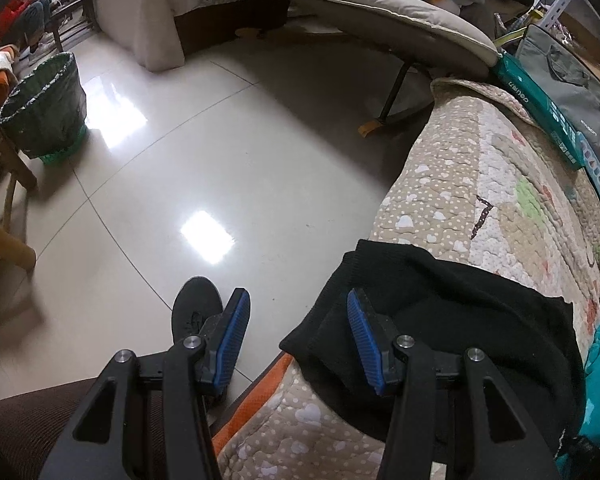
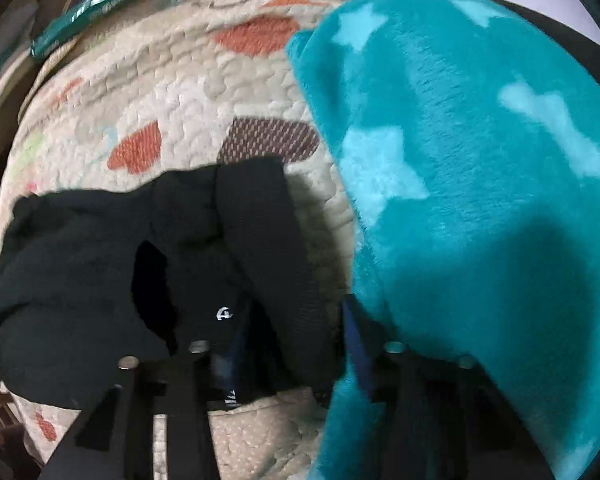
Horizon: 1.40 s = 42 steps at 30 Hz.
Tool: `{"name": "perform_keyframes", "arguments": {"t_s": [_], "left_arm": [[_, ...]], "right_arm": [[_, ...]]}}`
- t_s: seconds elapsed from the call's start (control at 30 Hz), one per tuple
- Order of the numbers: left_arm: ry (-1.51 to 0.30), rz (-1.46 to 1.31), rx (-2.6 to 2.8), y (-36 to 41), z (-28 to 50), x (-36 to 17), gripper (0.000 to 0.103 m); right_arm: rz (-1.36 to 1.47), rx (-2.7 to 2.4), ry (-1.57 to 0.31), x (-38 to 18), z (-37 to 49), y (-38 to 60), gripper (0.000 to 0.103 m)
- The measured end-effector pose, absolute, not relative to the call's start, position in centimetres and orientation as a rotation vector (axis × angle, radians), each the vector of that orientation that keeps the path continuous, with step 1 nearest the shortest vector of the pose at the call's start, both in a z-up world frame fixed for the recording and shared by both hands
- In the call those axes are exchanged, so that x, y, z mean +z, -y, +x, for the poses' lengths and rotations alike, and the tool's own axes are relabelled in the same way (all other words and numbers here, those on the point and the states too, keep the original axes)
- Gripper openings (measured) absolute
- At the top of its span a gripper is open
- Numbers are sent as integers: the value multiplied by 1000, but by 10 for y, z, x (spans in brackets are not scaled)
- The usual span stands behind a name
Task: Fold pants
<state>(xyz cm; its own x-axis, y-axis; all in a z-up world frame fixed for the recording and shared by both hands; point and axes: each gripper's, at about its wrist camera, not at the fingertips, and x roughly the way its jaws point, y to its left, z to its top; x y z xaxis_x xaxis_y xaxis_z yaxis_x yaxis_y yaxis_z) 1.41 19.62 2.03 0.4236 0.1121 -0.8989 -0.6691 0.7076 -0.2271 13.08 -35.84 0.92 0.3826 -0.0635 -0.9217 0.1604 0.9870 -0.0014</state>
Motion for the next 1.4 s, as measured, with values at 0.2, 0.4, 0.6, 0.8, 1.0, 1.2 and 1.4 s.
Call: {"name": "perform_keyframes", "arguments": {"t_s": [0.2, 0.4, 0.6, 0.8, 1.0, 1.2, 1.4], "left_arm": [[-1000, -593, 410, -170, 23, 27, 50], [-1176, -470, 337, -134, 42, -2, 53], [-1217, -456, 386, -152, 20, -11, 55], [-1231, -491, 386, -161, 17, -14, 63], [-1197, -600, 382, -180, -4, -15, 66], [-1157, -780, 439, -198, -29, -21, 71], [-973, -1176, 333, -222, -53, -30, 71]], "right_arm": [[-8, -28, -896, 70, 125, 299, 62], [-121, 428, -943, 47, 184, 175, 60], [-330, 502, -1047, 1, 222, 113, 37], [-512, 236, -996, -7, 255, 96, 15], [-450, 269, -912, 31, 244, 95, 29], [-505, 594, -852, 54, 195, 21, 66], [-584, 861, -919, 39, 147, -54, 67]]}}
